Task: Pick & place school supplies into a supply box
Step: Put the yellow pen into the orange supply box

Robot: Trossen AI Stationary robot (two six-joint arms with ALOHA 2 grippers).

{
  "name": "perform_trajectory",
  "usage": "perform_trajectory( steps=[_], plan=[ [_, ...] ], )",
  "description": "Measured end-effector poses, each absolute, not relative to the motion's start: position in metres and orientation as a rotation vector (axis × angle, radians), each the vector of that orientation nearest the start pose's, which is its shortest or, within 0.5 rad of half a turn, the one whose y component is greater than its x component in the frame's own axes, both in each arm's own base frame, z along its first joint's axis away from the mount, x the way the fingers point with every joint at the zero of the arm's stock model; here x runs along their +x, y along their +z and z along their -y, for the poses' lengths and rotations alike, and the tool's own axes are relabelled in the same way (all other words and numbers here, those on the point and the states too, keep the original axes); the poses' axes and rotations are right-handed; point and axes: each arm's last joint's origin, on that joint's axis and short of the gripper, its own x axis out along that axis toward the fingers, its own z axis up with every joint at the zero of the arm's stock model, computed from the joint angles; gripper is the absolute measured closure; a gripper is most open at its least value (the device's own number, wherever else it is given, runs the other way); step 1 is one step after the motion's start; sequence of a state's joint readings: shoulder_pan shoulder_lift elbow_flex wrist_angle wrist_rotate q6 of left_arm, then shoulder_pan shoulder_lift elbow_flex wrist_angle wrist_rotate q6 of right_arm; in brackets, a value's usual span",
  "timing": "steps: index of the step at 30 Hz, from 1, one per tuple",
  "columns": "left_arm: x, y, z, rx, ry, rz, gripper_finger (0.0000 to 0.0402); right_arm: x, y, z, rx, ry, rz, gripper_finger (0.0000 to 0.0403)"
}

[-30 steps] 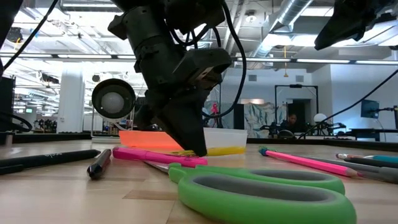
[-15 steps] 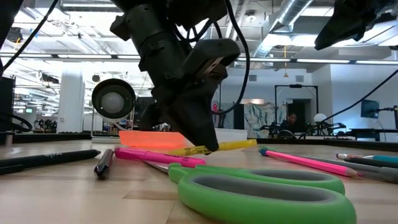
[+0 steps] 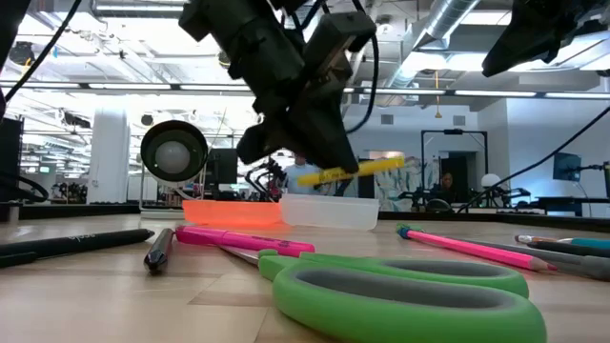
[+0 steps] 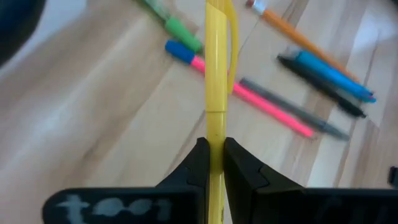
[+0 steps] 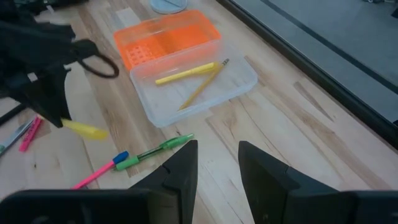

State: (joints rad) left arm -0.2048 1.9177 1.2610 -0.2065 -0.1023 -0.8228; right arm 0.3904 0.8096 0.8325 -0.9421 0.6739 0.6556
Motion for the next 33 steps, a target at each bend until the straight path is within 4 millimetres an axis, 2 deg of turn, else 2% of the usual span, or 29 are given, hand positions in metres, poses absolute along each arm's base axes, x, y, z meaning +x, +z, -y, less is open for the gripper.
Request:
perform_trajectory(
  steps=[6, 15, 33],
  plan=[
    [0.394, 0.190, 0.067, -0.630, 0.280, -0.790, 0.0391, 0.133, 0.288, -0.035, 0.149, -0.501, -0.661, 0.0292],
    [0.397, 0.190, 0.045, -0.631, 0.365, -0.754, 0.0391, 0.133, 0.288, -0.035, 0.149, -0.501, -0.662, 0.0292],
    [0.397, 0.190, -0.047, -0.654, 0.563, -0.698, 0.0391, 0.133, 0.288, -0.035, 0.175, -0.510, -0.657, 0.0292]
  ],
)
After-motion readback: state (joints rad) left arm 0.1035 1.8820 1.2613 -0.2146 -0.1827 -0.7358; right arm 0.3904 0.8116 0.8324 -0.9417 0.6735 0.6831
